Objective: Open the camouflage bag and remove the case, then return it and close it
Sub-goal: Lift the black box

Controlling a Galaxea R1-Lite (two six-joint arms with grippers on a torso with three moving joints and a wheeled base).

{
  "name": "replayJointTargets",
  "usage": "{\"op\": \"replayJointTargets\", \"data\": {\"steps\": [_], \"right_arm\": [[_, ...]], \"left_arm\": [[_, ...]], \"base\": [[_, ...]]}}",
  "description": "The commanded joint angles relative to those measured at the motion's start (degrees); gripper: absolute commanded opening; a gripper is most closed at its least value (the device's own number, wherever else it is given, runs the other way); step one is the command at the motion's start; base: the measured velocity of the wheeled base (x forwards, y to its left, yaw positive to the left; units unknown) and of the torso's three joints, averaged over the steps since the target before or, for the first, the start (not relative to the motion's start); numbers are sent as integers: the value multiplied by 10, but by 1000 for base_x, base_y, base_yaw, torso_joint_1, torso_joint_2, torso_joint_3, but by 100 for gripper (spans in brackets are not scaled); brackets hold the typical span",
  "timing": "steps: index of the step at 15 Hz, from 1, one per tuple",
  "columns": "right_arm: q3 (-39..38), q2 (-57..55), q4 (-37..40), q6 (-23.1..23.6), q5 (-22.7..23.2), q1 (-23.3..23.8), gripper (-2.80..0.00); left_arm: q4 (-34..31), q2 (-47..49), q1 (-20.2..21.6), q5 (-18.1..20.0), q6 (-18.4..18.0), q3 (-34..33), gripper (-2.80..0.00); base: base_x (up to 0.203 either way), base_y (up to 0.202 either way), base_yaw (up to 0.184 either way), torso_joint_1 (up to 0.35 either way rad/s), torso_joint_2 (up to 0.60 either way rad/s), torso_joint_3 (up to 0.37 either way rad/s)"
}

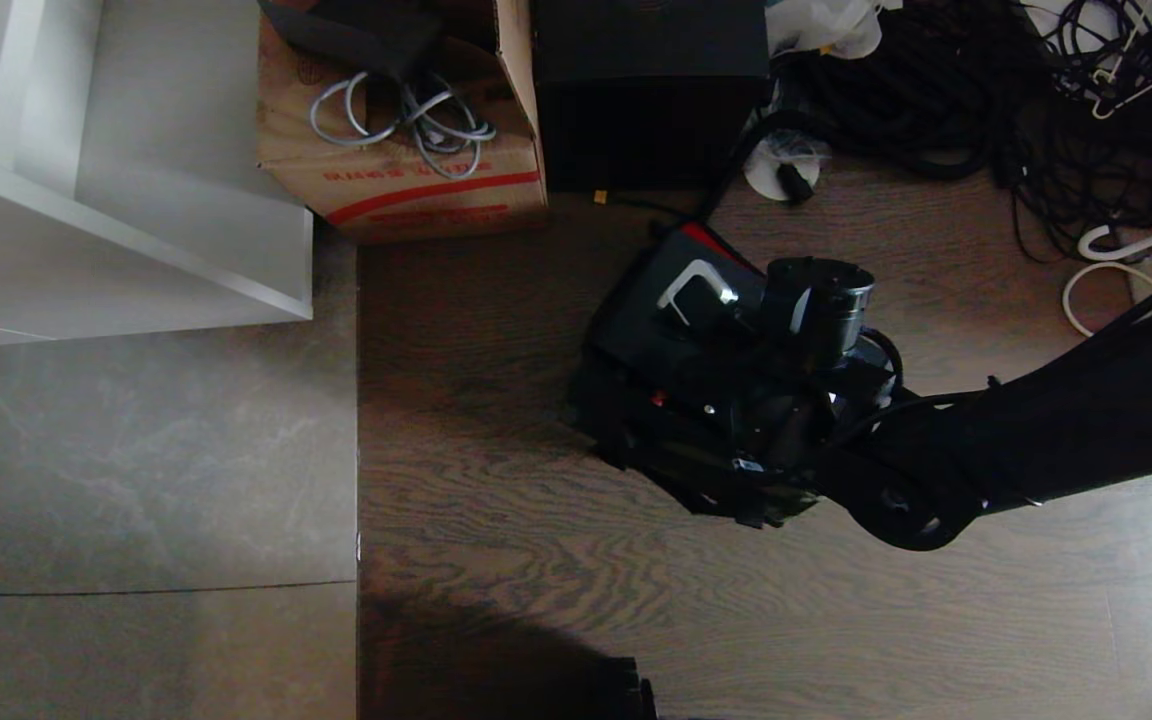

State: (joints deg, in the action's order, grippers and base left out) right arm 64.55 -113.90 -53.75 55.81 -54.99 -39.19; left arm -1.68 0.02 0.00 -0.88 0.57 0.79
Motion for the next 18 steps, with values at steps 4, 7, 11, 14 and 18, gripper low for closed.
{"op": "replayJointTargets", "data": {"steps": [4, 7, 11, 14, 18], "right_arm": [[-3, -7, -6, 3, -5, 0, -280], [-7, -2, -7, 2, -5, 0, -280], [-8, 5, -4, 4, -6, 0, -280], [-7, 5, -3, 4, -6, 0, -280], [-7, 4, -3, 4, -7, 0, -280]], "left_arm": [[-1, 0, 0, 0, -2, 0, -280], [0, 0, 0, -1, -1, 0, -280], [-1, 0, 0, -1, -2, 0, -280], [0, 0, 0, 0, -2, -1, -280], [-1, 0, 0, -1, -3, 0, -280]], "base": [[0, 0, 0, 0, 0, 0], [0, 0, 0, 0, 0, 0], [0, 0, 0, 0, 0, 0], [0, 0, 0, 0, 0, 0], [0, 0, 0, 0, 0, 0]]}}
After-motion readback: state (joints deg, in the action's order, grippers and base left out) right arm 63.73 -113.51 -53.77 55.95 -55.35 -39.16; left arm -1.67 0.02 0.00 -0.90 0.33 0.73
